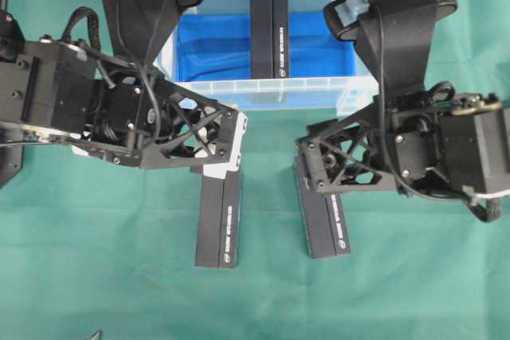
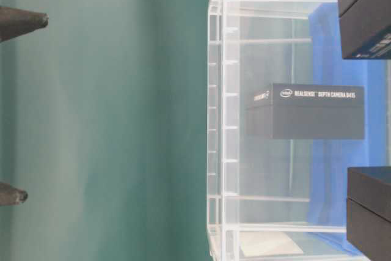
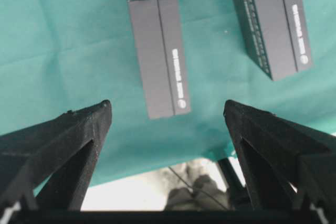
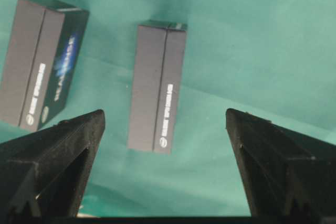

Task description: Take the box out of the case with both arms.

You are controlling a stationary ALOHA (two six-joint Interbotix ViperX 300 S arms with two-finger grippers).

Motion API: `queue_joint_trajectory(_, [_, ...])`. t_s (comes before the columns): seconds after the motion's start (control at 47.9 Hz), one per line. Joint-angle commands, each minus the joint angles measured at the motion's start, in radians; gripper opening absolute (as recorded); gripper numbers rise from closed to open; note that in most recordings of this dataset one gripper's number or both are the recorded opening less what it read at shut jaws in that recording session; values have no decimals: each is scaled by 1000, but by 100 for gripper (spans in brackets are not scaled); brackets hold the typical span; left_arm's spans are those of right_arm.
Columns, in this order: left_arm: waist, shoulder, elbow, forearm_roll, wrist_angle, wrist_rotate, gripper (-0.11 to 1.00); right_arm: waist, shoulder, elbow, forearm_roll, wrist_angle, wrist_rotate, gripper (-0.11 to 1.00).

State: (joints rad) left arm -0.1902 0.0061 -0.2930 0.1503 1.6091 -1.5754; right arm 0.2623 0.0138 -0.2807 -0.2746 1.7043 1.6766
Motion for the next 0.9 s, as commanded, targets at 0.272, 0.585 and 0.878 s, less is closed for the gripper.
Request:
queue_joint_trajectory(0.272, [-20, -78, 31, -2, 67, -6, 90, 8, -71, 12, 57, 137, -35, 92])
queue_joint_trajectory(0.585, [-63, -236, 236, -12, 83, -75, 90, 35, -247, 199, 67, 172, 28, 92])
queue_joint_trajectory(0.878, [-110, -430, 456, -14, 69, -199, 90, 55, -399, 339, 67, 170, 89, 92])
